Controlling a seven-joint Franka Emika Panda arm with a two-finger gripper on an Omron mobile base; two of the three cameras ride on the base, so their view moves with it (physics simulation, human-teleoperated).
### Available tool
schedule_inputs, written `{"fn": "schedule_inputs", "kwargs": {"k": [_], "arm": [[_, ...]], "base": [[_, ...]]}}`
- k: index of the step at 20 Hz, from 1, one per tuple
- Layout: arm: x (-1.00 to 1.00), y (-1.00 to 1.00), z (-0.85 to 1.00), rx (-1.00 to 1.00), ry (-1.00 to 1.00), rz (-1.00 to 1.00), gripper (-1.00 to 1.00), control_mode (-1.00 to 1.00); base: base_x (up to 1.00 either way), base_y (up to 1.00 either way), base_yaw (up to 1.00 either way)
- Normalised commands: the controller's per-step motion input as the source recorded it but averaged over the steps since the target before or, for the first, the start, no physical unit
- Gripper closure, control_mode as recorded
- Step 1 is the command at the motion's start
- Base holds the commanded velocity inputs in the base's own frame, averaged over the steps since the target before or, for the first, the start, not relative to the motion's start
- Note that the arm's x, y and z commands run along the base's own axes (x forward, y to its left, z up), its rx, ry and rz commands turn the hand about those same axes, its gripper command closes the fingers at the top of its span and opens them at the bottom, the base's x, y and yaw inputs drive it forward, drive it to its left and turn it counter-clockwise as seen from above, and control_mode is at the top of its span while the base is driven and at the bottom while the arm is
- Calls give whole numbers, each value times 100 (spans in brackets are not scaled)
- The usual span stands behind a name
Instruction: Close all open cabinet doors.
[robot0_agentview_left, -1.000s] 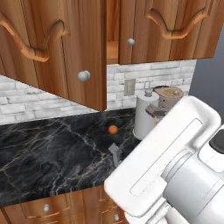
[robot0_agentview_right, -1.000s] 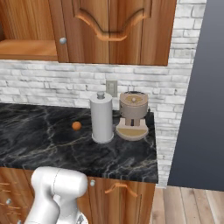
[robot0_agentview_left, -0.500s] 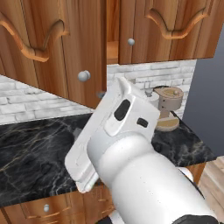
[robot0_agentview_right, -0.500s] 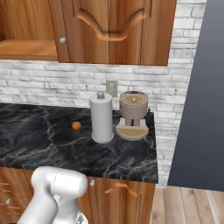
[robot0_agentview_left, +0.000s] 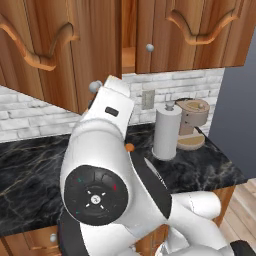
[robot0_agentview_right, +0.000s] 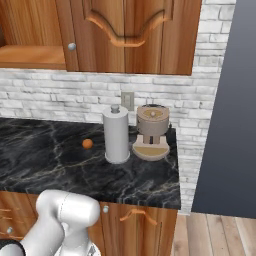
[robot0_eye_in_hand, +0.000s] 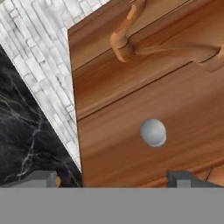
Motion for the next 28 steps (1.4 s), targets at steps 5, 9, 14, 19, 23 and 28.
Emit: {"fn": "schedule_inputs", "kwargs": {"k": [5, 9, 14, 19, 23, 28], "arm": [[70, 53, -20, -21, 1, -6, -100, -100], [61, 49, -12, -21, 0, 0, -100, -100], [76, 42, -5, -19, 0, -1, -100, -100], [77, 11, 0, -16, 5, -2, -100, -100], [65, -17, -1, -10, 4, 0, -100, -100], [73, -29, -3, -5, 2, 1, -100, -100]], "base": [[0, 0, 0], [0, 0, 0], [0, 0, 0], [0, 0, 0], [0, 0, 0], [0, 0, 0]]}}
